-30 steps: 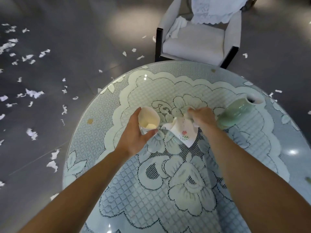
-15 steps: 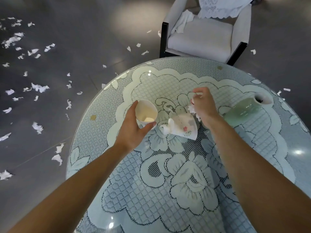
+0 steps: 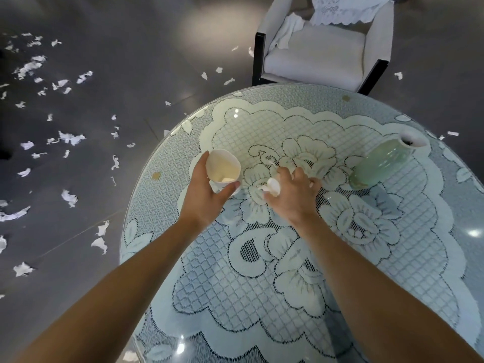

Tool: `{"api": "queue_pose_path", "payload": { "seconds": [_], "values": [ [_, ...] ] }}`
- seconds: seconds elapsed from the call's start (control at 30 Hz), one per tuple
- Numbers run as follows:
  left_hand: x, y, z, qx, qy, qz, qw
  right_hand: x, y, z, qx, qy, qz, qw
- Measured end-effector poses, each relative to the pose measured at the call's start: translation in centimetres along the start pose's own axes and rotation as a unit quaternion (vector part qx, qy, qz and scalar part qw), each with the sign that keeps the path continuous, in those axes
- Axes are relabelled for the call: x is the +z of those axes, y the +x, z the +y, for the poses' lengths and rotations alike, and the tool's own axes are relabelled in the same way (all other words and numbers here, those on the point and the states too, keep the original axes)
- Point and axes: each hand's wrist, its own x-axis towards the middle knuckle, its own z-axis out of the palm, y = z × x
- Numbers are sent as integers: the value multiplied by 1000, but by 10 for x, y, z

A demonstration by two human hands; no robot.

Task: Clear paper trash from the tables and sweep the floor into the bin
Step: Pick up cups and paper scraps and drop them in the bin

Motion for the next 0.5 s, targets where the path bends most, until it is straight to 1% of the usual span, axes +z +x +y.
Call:
{"api": "queue_pose_path", "payload": {
  "seconds": [0.1, 0.17, 0.3, 0.4, 0.5],
  "values": [
    [-1, -2, 1, 0, -2, -2, 1000, -6, -1, -2, -4, 42, 8, 999],
    [-1, -2, 3, 9, -6, 0, 1000, -14, -3, -6, 16, 112, 20, 993],
    [2, 2, 12, 32, -21, -7, 999, -37, -2, -11, 81, 270, 45, 958],
    [4, 5, 24, 65, -39, -22, 997, -58, -6, -15, 98, 323, 69, 939],
    [9, 3, 34, 69, -53, -50, 995, -80, -18, -13, 122, 357, 103, 920]
  ]
}}
